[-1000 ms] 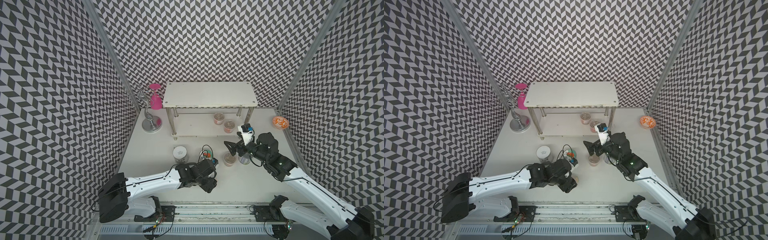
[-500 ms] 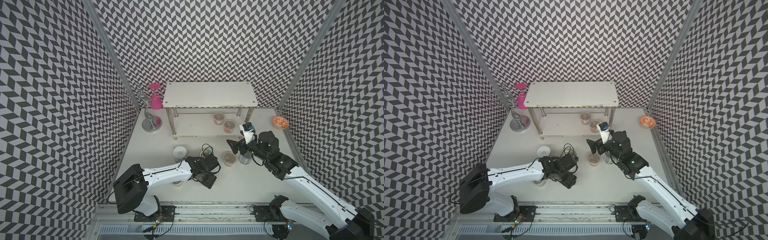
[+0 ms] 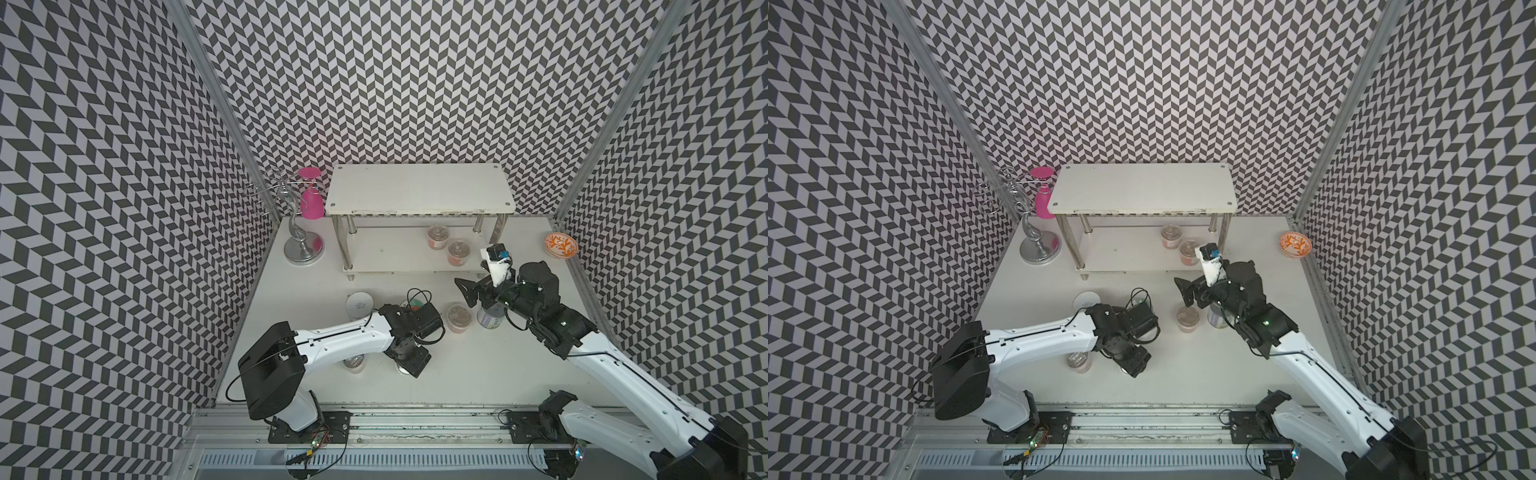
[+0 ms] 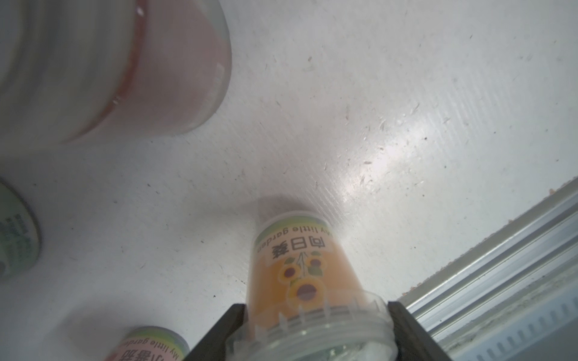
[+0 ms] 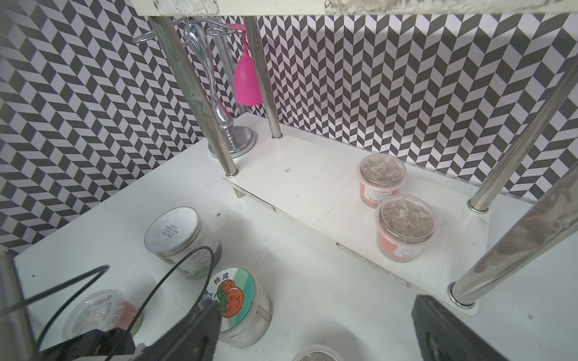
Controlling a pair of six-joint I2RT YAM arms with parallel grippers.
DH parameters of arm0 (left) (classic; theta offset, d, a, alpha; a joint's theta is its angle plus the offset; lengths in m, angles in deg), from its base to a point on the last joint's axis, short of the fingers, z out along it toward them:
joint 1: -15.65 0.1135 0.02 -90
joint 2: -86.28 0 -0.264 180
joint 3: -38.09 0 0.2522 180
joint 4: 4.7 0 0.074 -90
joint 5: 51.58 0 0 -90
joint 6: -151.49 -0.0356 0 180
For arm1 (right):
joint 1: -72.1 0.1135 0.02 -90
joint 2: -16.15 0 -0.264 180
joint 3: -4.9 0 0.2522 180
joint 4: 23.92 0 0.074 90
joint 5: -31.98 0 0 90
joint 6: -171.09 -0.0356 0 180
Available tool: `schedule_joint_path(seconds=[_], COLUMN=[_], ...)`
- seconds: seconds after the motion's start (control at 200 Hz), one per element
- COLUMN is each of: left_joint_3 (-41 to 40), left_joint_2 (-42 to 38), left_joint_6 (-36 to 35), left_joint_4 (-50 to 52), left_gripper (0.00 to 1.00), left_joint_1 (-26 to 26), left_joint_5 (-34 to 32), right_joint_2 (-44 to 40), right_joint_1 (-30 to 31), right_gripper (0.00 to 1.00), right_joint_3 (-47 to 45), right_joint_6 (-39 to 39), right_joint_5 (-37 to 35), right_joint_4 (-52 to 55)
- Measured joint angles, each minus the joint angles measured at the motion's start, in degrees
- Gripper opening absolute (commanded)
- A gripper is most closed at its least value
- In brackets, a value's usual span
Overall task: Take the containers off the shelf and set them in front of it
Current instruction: Place the container at the center of the board.
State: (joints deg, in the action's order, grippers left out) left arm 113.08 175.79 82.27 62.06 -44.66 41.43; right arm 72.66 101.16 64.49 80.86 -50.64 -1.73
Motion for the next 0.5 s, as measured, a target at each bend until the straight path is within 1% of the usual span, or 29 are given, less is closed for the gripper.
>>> schedule_joint_path(seconds=[0.12, 0.255, 0.26, 0.27, 0.285, 0.501], left_joint_3=[-0.5, -0.35, -0.35, -0.35, -0.33, 0.81], left_joint_2=[0.72, 1.9, 1.92, 2.03, 2.19, 2.56], left_joint_6=[-0.59, -1.84, -1.7, -1.57, -2.01, -2.29], left_joint_4=[0.2, 0.24, 0.24, 0.28, 0.31, 1.2], left_gripper=[0.75, 0.91, 0.92, 0.97, 0.99, 1.0], left_joint_1=[0.04, 0.11, 0.11, 0.11, 0.11, 0.13], left_joint_5=[1.42, 1.6, 1.57, 1.57, 1.46, 0.74], right_joint_2=[0.0, -0.09, -0.09, -0.09, -0.13, -0.61], right_joint_1=[-0.09, -0.13, -0.13, -0.13, -0.13, -0.37], right_gripper=[1.0, 1.0, 1.0, 0.99, 1.0, 1.0], right_joint_3=[-0.02, -0.02, -0.02, -0.02, -0.02, -0.04], right_joint_6=[-0.26, -0.46, -0.46, -0.46, -0.48, -1.31], right_joint_5=[0.33, 0.42, 0.42, 0.44, 0.42, 1.09], right_joint_4=[-0.42, -0.76, -0.76, -0.74, -0.74, -1.16])
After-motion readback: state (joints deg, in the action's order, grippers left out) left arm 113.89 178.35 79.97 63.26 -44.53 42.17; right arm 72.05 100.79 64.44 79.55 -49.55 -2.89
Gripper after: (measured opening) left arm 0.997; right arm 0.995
